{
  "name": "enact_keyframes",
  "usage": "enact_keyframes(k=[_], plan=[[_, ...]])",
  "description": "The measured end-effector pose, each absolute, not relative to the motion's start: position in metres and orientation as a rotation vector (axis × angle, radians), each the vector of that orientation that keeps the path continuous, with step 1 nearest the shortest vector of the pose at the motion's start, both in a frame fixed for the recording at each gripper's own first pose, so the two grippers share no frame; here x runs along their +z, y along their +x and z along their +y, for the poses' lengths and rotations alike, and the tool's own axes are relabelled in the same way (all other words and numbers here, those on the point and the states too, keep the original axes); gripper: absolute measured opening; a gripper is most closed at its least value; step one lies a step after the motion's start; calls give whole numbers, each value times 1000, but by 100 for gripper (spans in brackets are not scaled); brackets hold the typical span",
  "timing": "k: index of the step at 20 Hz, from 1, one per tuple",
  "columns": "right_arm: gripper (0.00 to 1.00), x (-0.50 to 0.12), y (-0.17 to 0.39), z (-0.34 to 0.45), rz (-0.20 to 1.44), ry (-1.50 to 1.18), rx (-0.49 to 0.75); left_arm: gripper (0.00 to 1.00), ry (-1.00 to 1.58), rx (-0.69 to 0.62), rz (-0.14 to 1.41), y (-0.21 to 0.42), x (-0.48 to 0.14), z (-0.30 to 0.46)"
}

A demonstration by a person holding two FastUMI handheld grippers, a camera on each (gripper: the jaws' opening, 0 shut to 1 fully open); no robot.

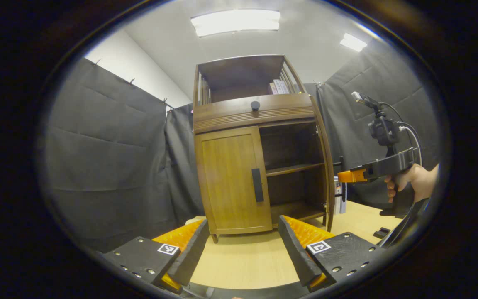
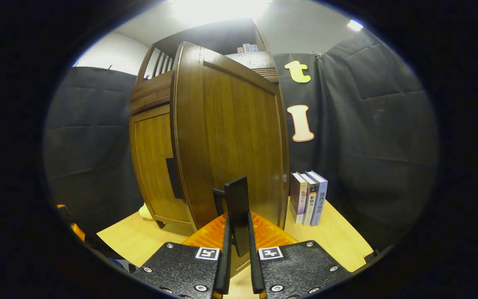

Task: Open the right door of the double-door shoe cabinet with the right hand, and open the left door with the left hand.

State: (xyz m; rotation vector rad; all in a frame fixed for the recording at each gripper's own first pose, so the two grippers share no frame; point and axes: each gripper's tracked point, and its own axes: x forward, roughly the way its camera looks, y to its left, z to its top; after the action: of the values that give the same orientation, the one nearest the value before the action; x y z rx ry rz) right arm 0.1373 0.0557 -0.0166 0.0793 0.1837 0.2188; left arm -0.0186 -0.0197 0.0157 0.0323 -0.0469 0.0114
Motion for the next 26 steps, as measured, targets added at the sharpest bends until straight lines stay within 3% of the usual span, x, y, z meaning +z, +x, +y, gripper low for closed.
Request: enact_keyframes(k=[1, 3, 4, 7, 8, 9, 17, 18, 19, 20, 22, 23, 25, 26], plan=[[20, -16, 135, 49, 183, 81, 204, 95, 34, 5, -49, -17, 17, -21], [16, -16, 131, 35, 175, 83, 170, 95, 32, -10, -53, -15, 20, -25], [16, -16, 130, 30, 174, 84, 160, 100, 30, -16, -53, -15, 21, -27], [16, -17, 123, 11, 167, 62, 127, 100, 28, -33, -54, -8, 23, -30], [14, -18, 120, 3, 163, 46, 110, 95, 26, -40, -56, -4, 26, -32], [14, -19, 117, -3, 160, 33, 95, 100, 21, -49, -60, -1, 26, -33], [23, -18, 95, -75, 157, 22, -50, 100, -17, -128, -92, 63, 55, -62], [19, -16, 90, -78, 152, 37, -43, 100, -22, -137, -92, 72, 57, -64], [30, -16, 85, -78, 153, 50, -33, 100, -25, -144, -92, 81, 58, -66], [33, -16, 80, -80, 154, 44, -35, 100, -25, -150, -93, 90, 60, -67], [56, -15, 70, -86, 142, 21, -49, 100, -23, -162, -95, 111, 63, -72], [76, -12, 64, -87, 133, 17, -55, 100, -25, -167, -96, 121, 65, -72], [92, -12, 50, -85, 122, 9, -67, 100, -36, -170, -98, 146, 69, -72], [92, -12, 43, -85, 121, -1, -74, 100, -42, -169, -96, 160, 71, -70]])
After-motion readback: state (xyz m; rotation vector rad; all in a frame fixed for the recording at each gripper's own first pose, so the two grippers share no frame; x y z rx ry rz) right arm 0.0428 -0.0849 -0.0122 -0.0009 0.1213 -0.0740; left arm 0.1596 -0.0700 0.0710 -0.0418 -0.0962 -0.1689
